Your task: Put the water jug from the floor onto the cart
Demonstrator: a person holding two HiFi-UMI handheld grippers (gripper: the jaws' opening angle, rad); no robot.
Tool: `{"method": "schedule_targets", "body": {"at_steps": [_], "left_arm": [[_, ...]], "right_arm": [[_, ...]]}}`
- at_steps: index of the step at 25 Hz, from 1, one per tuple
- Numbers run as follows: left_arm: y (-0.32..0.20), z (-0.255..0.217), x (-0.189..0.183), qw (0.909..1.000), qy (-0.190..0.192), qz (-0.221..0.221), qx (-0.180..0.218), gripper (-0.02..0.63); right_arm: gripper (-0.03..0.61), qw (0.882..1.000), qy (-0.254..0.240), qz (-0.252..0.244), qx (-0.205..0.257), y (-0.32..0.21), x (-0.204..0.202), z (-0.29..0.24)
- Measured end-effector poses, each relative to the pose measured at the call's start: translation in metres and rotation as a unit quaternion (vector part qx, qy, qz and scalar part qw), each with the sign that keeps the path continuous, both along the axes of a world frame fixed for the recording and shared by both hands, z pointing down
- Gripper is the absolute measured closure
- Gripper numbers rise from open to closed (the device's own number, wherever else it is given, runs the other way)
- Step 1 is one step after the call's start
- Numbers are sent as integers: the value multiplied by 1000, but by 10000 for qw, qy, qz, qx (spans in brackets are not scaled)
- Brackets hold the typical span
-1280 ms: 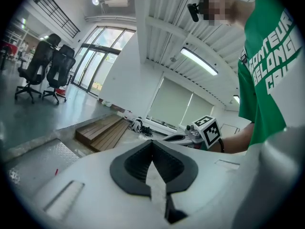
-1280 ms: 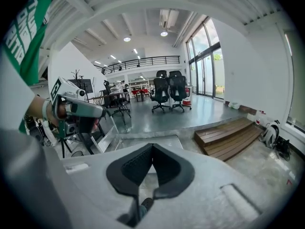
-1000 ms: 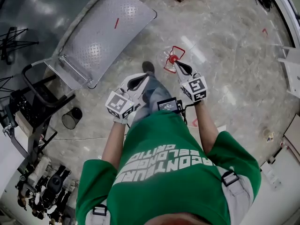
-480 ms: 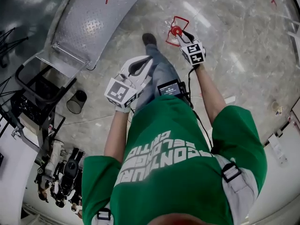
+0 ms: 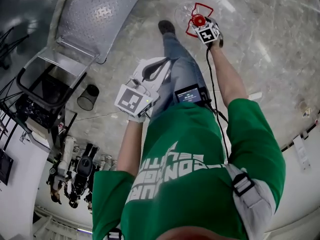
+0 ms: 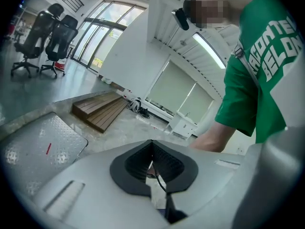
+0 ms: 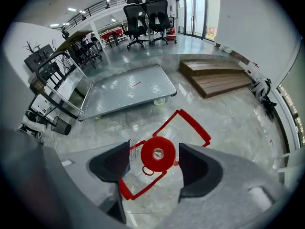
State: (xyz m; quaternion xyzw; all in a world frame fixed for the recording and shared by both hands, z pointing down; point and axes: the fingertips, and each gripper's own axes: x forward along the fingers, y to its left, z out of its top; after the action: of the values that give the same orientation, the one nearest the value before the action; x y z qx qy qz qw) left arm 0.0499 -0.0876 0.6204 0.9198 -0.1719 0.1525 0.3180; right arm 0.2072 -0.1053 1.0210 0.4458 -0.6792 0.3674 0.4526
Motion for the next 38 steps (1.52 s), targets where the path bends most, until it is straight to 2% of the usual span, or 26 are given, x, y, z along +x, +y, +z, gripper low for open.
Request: {"method": "schedule_targets", "body": {"at_steps": [4,9,22,25,31,38], "left_arm": [[8,12,-6,9998,-91,-46,-178,603],[9,21,-10,9993,-120,-163,-310,603],[5,19,-21,9984,-146,-467,-274,603],[4,18,-26,9982,-148,-519,-245,603],[-3,-6,-33,9979,-26,-640,59,604],[-7,-48,-58,9943,87,-912,542,603]], "right_arm": [[275,9996,181,125,-191,1,4,31],[276,9990,275,277,-219,-3,8,48],[279,9984,306,404,-254,0,10,47],[279,9987,258,441,-91,-5,11,30],[279,9985,198,338,376,-13,16,-33],[279,9934,133,105,1138,-25,8,-154]]}}
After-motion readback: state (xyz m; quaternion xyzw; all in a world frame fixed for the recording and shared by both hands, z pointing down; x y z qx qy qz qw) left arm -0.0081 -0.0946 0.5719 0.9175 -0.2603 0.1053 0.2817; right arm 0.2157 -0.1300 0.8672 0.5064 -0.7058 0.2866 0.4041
